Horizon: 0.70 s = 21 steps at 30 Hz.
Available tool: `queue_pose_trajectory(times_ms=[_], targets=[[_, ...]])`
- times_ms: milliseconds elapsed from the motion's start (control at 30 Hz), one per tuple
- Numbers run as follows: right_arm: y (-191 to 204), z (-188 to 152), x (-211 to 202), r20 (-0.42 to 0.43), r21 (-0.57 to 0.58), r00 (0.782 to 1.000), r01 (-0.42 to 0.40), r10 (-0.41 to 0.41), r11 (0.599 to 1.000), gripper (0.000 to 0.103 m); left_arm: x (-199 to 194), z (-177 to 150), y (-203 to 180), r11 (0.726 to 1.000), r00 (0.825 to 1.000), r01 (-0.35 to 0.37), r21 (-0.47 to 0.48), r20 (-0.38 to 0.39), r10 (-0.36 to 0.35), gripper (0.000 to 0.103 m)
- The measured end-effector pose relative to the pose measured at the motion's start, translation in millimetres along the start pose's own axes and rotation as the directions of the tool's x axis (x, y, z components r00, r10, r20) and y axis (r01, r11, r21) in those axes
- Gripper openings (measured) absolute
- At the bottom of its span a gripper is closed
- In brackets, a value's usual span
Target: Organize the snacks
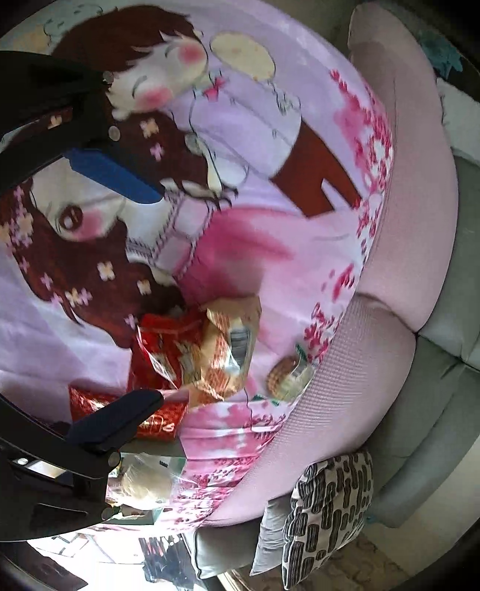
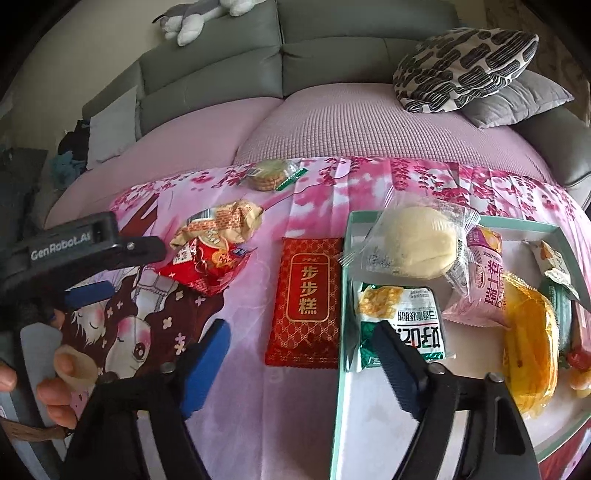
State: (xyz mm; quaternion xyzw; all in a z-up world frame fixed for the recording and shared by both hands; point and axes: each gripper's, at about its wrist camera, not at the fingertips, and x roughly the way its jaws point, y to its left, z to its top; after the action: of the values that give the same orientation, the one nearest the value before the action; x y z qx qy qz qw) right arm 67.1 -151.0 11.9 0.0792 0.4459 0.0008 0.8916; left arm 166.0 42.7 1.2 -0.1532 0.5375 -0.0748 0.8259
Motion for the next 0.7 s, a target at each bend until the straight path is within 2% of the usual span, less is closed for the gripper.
queue_pose_trajectory(times_ms=[67, 167, 400, 533, 700], targets=[[-0.1, 0.2, 0.2, 0.000, -0.001, 1.000, -0.002, 0.002, 1.000, 0.080, 6.9, 1.8, -4.5, 1.000, 1.000, 0.017, 0.000, -0.013, -0.017, 0.098], [-0.6, -0.7, 0.0, -0.003, -0.003, 1.000, -0.005, 0.005, 1.000, 0.080, 17.0, 3.9, -11.9, 0.998, 0.998, 0.060, -0.010, -0.022, -0.060, 0.087], [-2.2, -0.5, 0.2, -0.005, -0.005, 1.000, 0.002, -0.002, 1.000, 0.075, 29.9, 4.8, -19.7, 0.989, 0.989, 0.144, -0.018, -0.040, -0.145, 0.051], [0.2, 1.2, 0.7, -0.006, -0.008, 1.000, -0.008, 0.008, 1.000, 0.067, 30.2, 2.4, -19.2, 0.992, 0.990, 0.127, -0.026, -0.050, -0.128, 0.048], [7.2, 4.4, 8.6, -0.028, -0.020, 0.999, -0.037, 0.036, 0.999, 0.067, 25.6, 0.6, -14.7, 0.995, 0.993, 0.101, -0.026, -0.055, -0.102, 0.048]])
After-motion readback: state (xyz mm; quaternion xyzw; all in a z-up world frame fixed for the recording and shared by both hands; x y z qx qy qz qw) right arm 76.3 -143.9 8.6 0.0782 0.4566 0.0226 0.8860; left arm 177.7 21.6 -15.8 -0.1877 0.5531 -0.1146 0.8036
